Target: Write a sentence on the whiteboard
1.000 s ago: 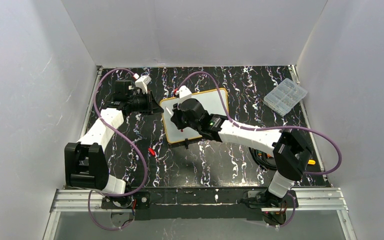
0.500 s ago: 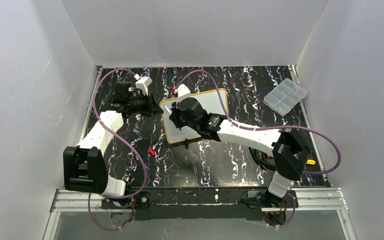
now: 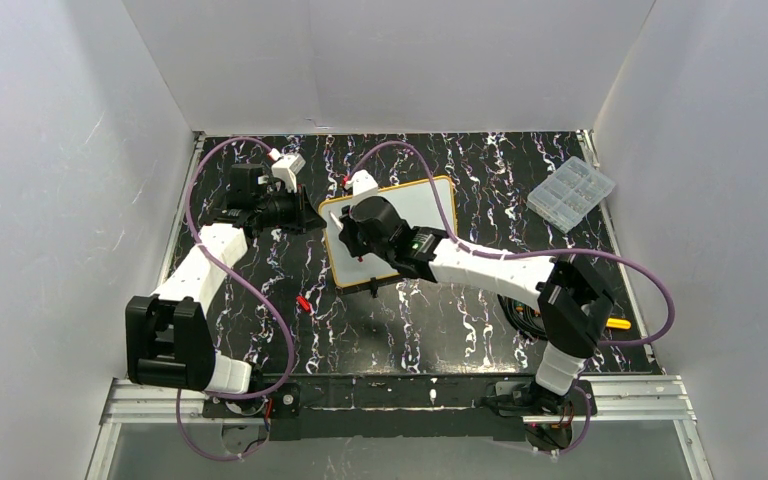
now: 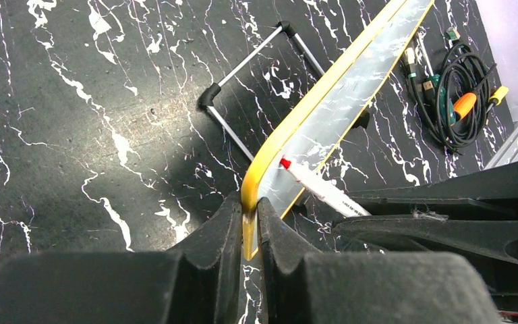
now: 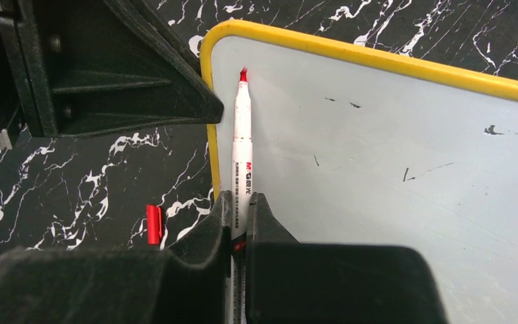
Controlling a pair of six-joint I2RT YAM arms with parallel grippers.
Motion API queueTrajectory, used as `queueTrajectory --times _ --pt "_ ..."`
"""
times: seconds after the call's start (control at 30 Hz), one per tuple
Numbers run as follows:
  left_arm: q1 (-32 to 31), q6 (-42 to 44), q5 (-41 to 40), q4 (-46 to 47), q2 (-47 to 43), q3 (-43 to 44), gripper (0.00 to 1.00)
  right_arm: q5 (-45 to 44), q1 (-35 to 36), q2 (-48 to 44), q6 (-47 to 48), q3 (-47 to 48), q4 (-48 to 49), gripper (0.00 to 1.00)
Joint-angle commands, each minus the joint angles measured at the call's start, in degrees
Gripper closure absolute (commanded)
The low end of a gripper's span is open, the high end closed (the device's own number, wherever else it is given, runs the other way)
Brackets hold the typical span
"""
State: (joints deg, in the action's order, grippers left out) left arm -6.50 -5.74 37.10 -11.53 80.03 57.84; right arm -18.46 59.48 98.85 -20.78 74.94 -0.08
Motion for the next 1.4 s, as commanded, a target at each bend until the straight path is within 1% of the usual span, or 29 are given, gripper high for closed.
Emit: queueTrajectory --times 0.0,0.37,0.7,0.93,1.37 --pt "-0.18 0.97 -0.94 -0.48 -2.95 -0.36 1.0 -2.04 0.52 0.82 -0.08 2.41 -1.37 0.99" --pt "-0.27 0.91 -1.06 -0.44 -3.16 -0.39 1.0 -2.16 1.9 0.1 -1.55 -0.05 -2.65 0.99" --pt "-0.34 0.9 -1.13 -0.42 -3.3 -0.6 1.0 -3.89 2.22 -3.39 0.18 -1.42 4.36 0.99" --pt "-0.35 0.9 -0.99 -0.25 -3.33 -0.63 1.0 -7.01 2.22 -3.18 1.37 -1.04 5.01 0.99" --pt "-0.7 0.89 -0.71 -0.08 -3.62 -0.73 1.0 -6.43 2.21 -0.49 2.23 1.42 3.81 0.99"
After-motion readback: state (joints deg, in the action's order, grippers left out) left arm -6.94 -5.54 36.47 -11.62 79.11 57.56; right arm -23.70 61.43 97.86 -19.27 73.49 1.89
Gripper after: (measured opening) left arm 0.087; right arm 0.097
